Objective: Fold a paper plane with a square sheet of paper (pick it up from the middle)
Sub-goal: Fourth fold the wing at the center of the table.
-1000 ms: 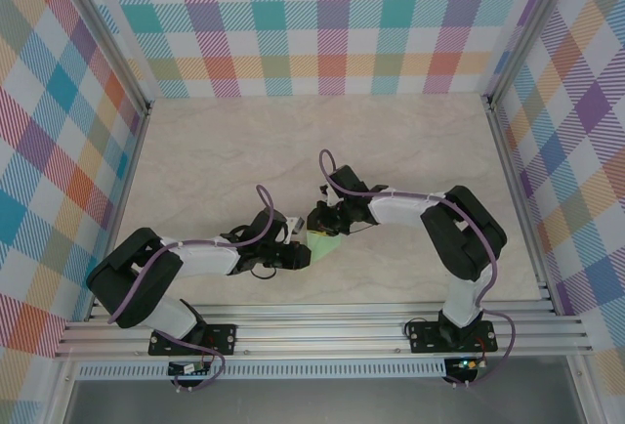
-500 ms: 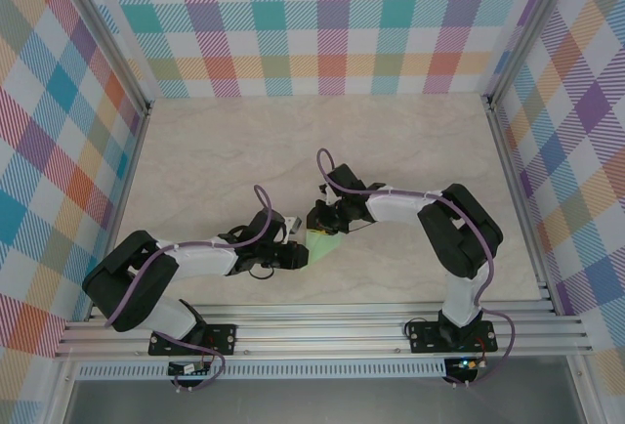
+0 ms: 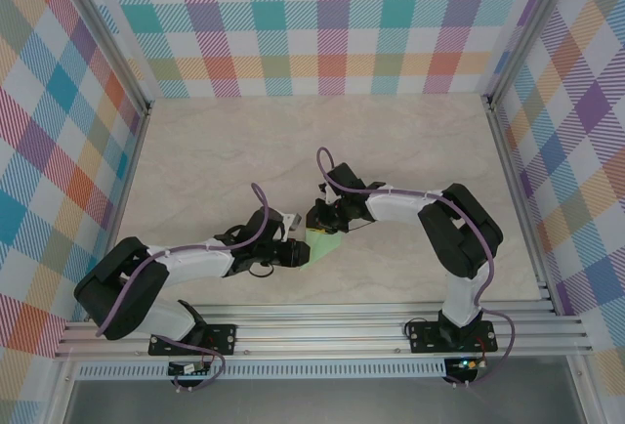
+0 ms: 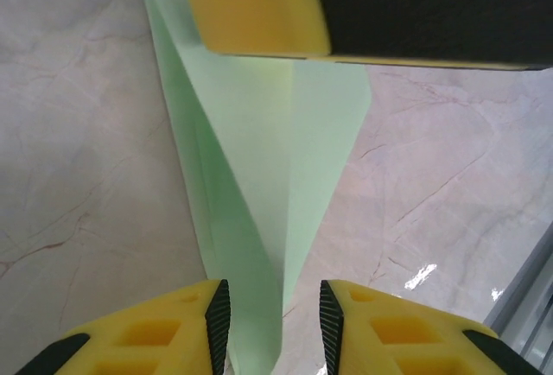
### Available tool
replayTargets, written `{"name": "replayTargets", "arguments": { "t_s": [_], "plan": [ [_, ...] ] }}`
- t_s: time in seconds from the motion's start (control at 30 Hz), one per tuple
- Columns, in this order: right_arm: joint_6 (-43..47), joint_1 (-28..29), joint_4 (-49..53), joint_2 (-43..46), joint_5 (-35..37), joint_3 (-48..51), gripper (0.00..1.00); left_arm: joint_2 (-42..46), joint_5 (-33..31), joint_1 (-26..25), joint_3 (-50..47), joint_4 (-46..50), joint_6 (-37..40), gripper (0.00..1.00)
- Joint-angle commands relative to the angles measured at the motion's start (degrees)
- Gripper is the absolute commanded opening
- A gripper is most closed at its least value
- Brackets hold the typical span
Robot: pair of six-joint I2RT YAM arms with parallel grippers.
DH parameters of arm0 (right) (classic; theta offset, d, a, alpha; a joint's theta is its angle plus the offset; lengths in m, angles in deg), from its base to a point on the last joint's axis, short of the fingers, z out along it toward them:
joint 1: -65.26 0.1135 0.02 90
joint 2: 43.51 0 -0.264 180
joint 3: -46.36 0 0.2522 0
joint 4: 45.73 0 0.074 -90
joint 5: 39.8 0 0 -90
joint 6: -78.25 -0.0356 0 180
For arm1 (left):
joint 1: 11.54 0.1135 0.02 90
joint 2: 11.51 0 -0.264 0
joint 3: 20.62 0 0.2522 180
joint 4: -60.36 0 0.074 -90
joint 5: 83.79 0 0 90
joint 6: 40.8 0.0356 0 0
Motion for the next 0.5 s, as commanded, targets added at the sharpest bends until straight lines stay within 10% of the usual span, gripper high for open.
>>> {"name": "replayTargets", "arguments": {
  "t_s": [0.0, 0.47],
  "plan": [
    [1.08, 0.23, 0.97, -1.06, -0.37, -1.39, 0.19, 0.8, -1.82, -1.01, 0.35, 1.98, -0.01, 0.35],
    [1.26, 0.25, 1.1, -1.24, -0.72, -1.57, 0.19, -2.9, -4.52, -3.44, 2.64, 3.15, 0.57, 0.28]
  ]
}}
